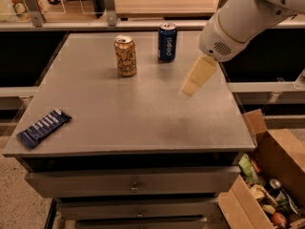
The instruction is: Knock orange can over
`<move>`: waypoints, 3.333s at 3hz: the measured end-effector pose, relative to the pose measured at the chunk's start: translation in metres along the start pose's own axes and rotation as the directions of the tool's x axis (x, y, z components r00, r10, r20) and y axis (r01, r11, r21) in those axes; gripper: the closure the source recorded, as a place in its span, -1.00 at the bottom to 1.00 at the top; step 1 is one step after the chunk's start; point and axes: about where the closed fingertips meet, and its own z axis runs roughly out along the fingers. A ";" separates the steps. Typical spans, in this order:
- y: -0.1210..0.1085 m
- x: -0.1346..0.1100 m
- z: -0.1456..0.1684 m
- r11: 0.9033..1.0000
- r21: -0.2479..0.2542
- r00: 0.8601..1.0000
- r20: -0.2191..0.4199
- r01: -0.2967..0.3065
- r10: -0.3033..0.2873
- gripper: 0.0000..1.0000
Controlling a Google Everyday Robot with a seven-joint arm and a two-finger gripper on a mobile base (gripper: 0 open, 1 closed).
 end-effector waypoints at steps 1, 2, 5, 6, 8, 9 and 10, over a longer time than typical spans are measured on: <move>-0.008 -0.024 0.026 0.997 -0.005 0.995 0.070 -0.073 0.074 -1.00; -0.011 -0.038 0.041 0.981 0.026 0.974 0.125 -0.191 0.187 -1.00; -0.015 -0.051 0.050 0.969 0.051 0.954 0.197 -0.240 0.226 -1.00; -0.020 -0.073 0.070 0.970 0.085 0.937 0.291 -0.229 0.196 -1.00; -0.028 -0.120 0.115 0.978 0.041 0.890 0.424 -0.206 0.169 -1.00; -0.032 -0.138 0.140 0.978 0.006 0.857 0.482 -0.209 0.181 -1.00; -0.036 -0.156 0.159 0.979 -0.024 0.813 0.554 -0.201 0.181 -1.00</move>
Offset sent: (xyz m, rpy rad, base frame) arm 0.0491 0.0616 -0.0253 0.2958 0.0030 -0.3399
